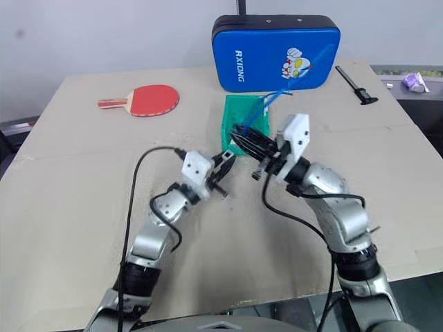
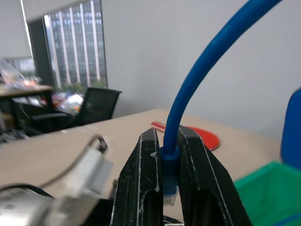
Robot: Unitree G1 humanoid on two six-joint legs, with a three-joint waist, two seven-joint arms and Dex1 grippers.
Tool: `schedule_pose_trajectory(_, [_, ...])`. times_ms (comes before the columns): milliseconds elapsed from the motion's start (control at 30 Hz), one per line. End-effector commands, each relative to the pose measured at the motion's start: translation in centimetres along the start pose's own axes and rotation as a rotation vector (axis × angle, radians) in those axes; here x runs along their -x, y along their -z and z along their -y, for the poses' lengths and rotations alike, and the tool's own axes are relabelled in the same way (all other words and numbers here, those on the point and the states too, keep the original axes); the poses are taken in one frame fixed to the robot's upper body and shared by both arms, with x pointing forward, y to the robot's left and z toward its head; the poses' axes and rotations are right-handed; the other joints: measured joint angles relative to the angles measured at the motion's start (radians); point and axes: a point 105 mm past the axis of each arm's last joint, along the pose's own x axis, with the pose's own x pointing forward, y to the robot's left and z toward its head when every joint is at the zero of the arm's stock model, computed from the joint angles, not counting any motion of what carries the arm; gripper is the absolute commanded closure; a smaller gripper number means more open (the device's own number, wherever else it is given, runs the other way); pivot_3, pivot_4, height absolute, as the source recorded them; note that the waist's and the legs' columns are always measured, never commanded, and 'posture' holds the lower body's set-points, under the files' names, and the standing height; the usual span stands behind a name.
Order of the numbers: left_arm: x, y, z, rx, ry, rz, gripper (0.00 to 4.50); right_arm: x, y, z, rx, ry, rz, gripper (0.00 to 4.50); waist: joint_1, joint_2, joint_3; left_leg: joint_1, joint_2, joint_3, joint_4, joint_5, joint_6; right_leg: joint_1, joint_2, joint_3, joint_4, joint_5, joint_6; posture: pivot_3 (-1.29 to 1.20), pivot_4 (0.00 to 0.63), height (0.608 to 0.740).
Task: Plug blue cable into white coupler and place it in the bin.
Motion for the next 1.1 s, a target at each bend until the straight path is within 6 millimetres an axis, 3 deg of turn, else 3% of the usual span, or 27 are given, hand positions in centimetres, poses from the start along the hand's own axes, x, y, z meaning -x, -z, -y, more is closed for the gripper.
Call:
schedule_pose_trajectory(33, [-0.5, -2.4, 0.1, -0.065, -0.031, 0.101, 4.13, -0.4, -0.1, 0.7, 0.091, 0.05, 0.02, 4.5, 0.001, 0.0, 0.0, 0.0, 0.0, 0.0, -0.001, 0.0, -0.001, 0.0, 0.0, 0.0, 0.0, 0.0, 0.0, 0.0, 0.15, 0.74])
schedule_pose_trajectory(300, [-0.7, -3.4, 0.6, -0.069, -0.058, 0.146, 4.13, -0.6, 0.7, 1.3, 0.168, 0.105, 0.015, 4.5, 0.004, 0.0, 0.0, -0.005, 0.0, 0.0, 0.0, 0.001, -0.001, -0.004, -0.002, 0.0, -0.001, 0.0, 0.0, 0.0, 0.15, 0.74])
schedule_pose_trajectory(633, [-0.6, -3.3, 0.5, -0.069, -0.055, 0.137, 4.13, -1.1, 1.6, -0.2, 0.149, 0.041, -0.007, 4.5, 0.003, 0.0, 0.0, -0.005, 0.0, 0.0, 0.0, 0.001, -0.001, -0.004, -0.001, 0.0, 0.0, 0.0, 0.0, 0.0, 0.15, 0.74])
schedule_pose_trajectory(1100, [-0.5, -3.2, 0.3, -0.056, -0.065, 0.13, 4.13, -0.4, 3.5, 1.1, 0.177, 0.141, -0.127, 4.5, 0.003, 0.0, 0.0, -0.005, 0.0, 0.0, 0.0, 0.001, -0.002, -0.004, -0.001, 0.0, 0.0, 0.0, 0.0, 0.0, 0.15, 0.74])
